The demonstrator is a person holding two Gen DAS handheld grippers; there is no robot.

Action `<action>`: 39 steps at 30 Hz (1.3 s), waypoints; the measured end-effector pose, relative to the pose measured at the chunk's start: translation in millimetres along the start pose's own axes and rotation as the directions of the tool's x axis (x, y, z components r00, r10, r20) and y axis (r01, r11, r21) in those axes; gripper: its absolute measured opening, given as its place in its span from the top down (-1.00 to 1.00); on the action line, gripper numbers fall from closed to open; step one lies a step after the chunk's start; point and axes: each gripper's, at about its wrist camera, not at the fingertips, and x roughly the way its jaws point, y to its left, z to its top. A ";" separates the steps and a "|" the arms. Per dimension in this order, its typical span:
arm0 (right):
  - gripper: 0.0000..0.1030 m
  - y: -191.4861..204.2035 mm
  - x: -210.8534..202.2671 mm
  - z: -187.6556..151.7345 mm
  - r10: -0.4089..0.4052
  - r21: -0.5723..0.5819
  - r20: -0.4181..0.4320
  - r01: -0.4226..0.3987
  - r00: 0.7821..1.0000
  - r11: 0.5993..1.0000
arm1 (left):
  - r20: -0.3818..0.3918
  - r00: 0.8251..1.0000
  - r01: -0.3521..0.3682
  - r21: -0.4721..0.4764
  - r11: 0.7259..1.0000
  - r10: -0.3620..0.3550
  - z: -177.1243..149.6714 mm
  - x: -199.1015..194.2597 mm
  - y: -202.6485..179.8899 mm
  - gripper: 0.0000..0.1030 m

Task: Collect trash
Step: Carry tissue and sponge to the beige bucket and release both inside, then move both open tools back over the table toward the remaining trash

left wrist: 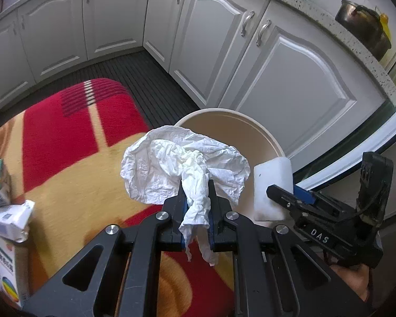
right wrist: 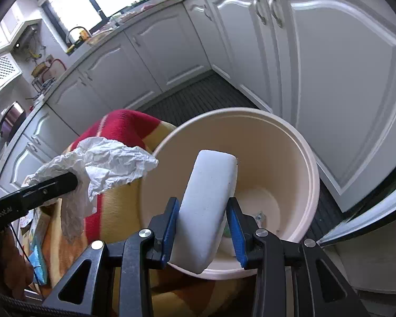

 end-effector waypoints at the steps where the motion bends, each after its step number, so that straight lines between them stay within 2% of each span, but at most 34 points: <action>1: 0.31 -2.7 2.9 -0.4 -0.002 0.006 -0.005 0.002 1.000 1.000 | -0.001 1.000 0.000 0.001 1.000 0.000 0.6 2.8 -1.3 0.82; 11: 0.28 -15.3 20.1 -1.2 -0.043 0.026 -0.024 0.044 0.999 0.999 | 0.000 1.000 -0.007 0.037 0.999 0.007 2.3 18.4 -14.5 0.79; 12: 0.22 -15.8 20.6 -1.5 -0.053 0.024 -0.024 0.053 0.998 0.998 | -0.004 1.000 -0.006 0.039 0.999 0.006 1.1 18.6 -13.8 0.73; 13: -0.02 -15.8 21.1 -1.5 -0.066 0.022 -0.025 0.067 0.997 0.998 | -0.009 1.000 -0.003 0.039 0.999 0.003 0.4 19.6 -13.7 0.68; 14: -0.15 -16.5 20.6 -1.8 -0.077 0.020 -0.023 0.077 0.997 0.997 | -0.011 1.000 0.000 0.040 0.999 0.000 -0.2 20.0 -14.1 0.53; 15: -0.16 -16.2 20.1 -2.7 -0.085 0.017 -0.019 0.085 0.996 0.996 | -0.010 1.000 0.002 0.041 0.999 -0.002 -1.3 19.1 -13.7 0.33; 18: -0.16 -15.1 20.1 -3.8 -0.080 0.017 -0.023 0.081 0.996 0.997 | 0.012 1.000 0.010 0.026 1.000 -0.011 -3.2 14.5 -11.3 -0.05; 20: -0.16 -15.7 20.1 -4.8 -0.075 0.026 -0.024 0.075 0.997 0.997 | 0.024 0.999 0.035 0.004 0.999 -0.035 -3.4 10.2 -7.5 -0.12; 24: -0.16 -15.6 18.4 -6.7 -0.072 0.031 -0.027 0.073 0.997 0.997 | 0.024 0.998 0.065 -0.028 0.998 -0.064 -4.0 3.8 -0.7 -0.14; 29: -0.16 -10.6 14.3 -8.3 -0.062 0.033 -0.019 0.063 0.998 0.997 | 0.044 0.998 0.044 -0.027 0.999 -0.043 -7.9 -10.8 3.1 -0.14; 35: -0.18 9.0 8.1 -11.5 -0.049 -0.003 -0.012 0.049 0.999 0.999 | 0.093 0.995 -0.032 -0.005 0.999 0.033 -16.8 -33.7 8.1 -0.14; 39: -0.26 26.2 1.3 -12.6 -0.035 -0.031 0.006 0.036 0.999 0.999 | 0.124 0.991 -0.052 -0.016 0.999 0.054 -24.4 -49.7 17.8 -0.14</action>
